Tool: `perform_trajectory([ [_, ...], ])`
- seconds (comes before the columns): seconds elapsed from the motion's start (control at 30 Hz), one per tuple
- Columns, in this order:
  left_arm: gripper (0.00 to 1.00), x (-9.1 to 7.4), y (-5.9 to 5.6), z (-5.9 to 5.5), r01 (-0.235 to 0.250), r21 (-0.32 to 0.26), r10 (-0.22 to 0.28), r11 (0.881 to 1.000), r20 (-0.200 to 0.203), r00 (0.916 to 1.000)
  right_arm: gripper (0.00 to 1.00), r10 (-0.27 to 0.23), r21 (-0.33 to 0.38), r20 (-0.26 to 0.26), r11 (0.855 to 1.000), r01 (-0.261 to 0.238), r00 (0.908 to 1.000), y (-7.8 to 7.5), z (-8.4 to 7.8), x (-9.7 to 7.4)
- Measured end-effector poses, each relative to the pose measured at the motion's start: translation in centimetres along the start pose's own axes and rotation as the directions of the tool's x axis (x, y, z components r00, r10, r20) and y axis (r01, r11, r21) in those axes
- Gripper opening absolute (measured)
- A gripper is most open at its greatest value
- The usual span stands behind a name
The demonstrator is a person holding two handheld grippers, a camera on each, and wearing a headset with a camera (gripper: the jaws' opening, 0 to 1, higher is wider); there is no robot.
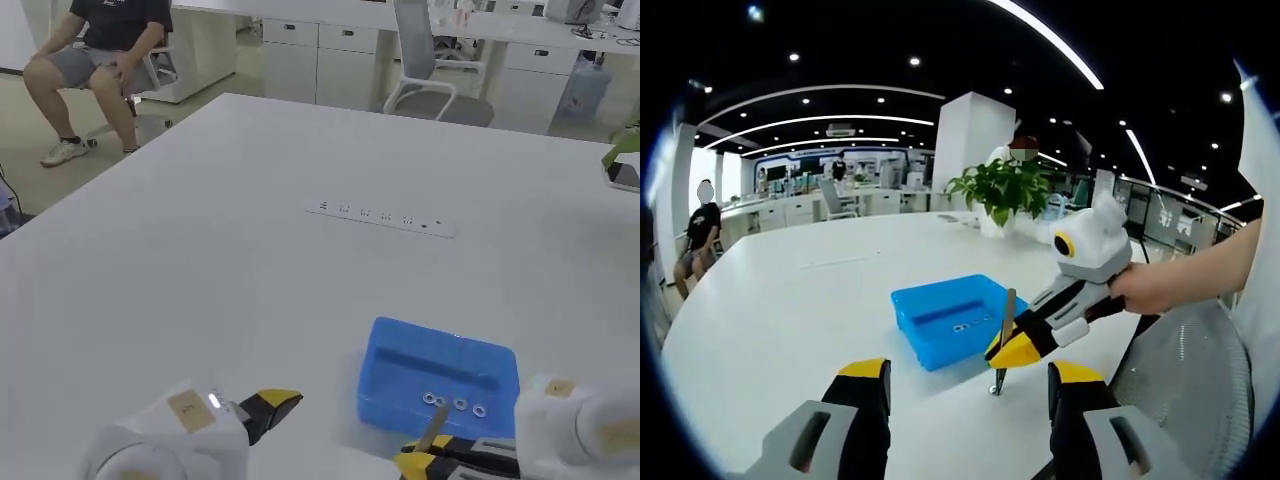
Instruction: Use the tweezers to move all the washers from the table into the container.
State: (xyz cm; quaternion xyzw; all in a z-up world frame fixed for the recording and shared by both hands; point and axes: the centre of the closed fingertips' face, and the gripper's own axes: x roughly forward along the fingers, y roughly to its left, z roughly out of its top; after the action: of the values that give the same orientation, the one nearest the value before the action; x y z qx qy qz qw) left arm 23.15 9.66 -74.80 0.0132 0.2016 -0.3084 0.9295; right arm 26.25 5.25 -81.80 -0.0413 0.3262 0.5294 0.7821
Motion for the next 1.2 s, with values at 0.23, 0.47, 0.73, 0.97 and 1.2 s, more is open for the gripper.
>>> perform_trajectory([
  [0.23,0.63,0.0,0.0,-0.1,0.001,0.003,-0.001,1.0,-0.004,1.0,0.05,0.013,-0.095,-0.011,0.995,-0.014,0.9998,0.6,-0.2,-0.2],
  [0.47,0.63,0.0,-0.1,-0.2,0.003,0.006,-0.002,1.0,-0.009,1.0,0.04,0.011,-0.277,-0.045,0.96,-0.023,0.9989,1.9,-0.5,0.2],
  [0.73,0.63,0.1,0.0,-0.4,0.007,0.008,-0.006,1.0,-0.015,0.9999,0.04,-0.038,-0.328,-0.044,0.944,0.021,0.9983,2.4,-0.6,0.6],
  [0.97,0.63,0.1,-0.2,-0.5,0.016,0.017,-0.016,1.0,-0.024,0.9996,0.03,-0.084,-0.326,-0.024,0.943,0.072,0.9962,2.2,-0.4,0.6],
  [1.2,0.62,0.1,-0.2,-0.6,0.016,0.016,-0.015,1.0,-0.027,0.9995,0.03,-0.091,-0.19,0.015,0.978,0.092,0.9958,1.5,-0.4,0.0],
])
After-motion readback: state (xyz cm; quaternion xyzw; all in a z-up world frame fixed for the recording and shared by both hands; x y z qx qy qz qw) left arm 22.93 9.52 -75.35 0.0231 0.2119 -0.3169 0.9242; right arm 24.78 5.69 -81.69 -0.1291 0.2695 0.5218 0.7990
